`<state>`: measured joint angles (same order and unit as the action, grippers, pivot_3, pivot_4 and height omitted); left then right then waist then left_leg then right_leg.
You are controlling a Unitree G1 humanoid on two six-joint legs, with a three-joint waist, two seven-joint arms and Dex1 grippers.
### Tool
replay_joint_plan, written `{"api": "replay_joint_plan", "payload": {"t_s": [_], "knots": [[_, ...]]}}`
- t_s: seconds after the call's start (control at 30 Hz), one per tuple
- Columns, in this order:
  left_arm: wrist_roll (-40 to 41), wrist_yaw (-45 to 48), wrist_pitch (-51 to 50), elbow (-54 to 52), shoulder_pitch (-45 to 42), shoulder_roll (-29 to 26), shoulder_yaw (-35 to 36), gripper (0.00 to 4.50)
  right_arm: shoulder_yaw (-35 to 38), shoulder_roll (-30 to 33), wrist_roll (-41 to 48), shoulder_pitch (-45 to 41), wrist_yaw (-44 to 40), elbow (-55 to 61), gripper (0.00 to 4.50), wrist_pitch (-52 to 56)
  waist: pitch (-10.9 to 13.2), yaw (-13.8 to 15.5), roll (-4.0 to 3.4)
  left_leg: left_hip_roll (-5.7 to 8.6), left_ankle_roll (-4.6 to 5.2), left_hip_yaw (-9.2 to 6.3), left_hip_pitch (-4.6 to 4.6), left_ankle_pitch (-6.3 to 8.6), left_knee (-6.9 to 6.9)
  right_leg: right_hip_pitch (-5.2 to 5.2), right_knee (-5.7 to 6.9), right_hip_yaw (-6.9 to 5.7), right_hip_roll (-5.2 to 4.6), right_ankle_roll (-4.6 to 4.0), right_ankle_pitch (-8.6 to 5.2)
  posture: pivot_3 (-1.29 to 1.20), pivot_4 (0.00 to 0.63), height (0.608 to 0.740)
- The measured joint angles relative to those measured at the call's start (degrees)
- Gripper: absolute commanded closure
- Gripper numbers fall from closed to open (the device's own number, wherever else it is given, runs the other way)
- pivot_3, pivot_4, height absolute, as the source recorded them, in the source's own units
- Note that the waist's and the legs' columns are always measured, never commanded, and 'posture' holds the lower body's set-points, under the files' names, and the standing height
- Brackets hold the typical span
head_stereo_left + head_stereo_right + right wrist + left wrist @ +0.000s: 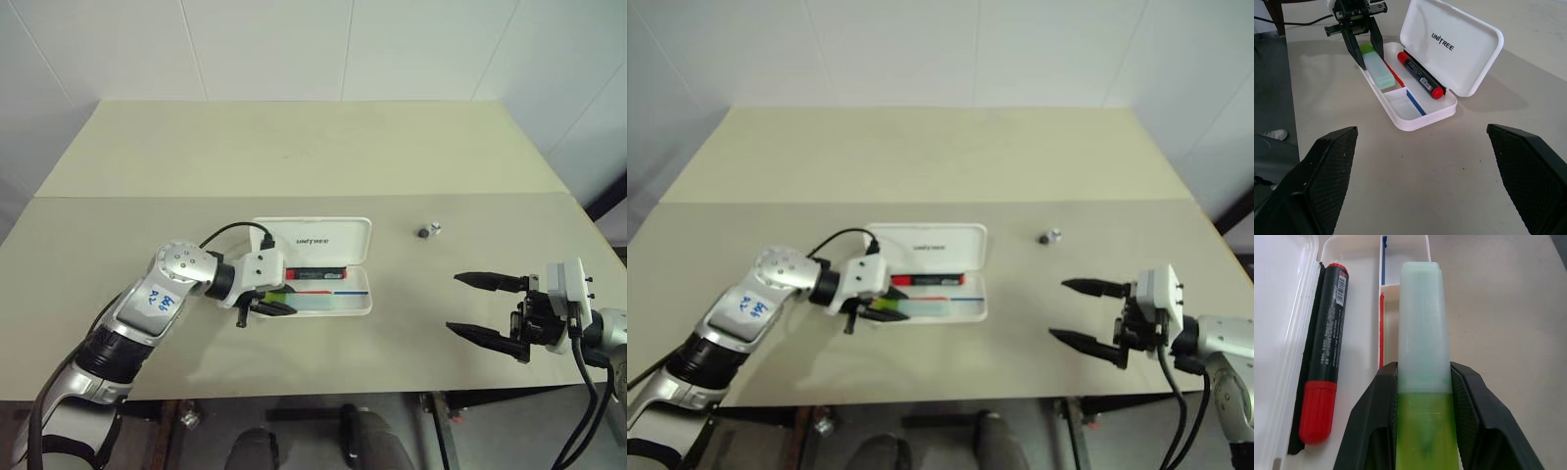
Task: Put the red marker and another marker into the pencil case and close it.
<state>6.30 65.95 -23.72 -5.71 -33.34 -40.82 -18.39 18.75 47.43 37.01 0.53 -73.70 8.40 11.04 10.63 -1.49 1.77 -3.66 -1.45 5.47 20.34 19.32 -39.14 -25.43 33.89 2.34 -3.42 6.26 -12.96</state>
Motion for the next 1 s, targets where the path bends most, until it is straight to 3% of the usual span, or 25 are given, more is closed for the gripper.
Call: {"api": "replay_joint_plan", "payload": {"t_s": [1.0], "knots": [[-0.7, -1.5, -2.3, -2.8, -1.1, -0.8, 1.7, 3.41, 0.3, 0.0, -0.5, 0.3, 0.7, -0.1, 0.00, -1.2, 0.0, 0.0, 0.00, 0.01, 0.00, 0.00, 0.00, 0.00, 0.00, 0.00, 0.00, 0.02, 0.00, 0.00, 0.00, 0.00, 0.150, 0.740]]}}
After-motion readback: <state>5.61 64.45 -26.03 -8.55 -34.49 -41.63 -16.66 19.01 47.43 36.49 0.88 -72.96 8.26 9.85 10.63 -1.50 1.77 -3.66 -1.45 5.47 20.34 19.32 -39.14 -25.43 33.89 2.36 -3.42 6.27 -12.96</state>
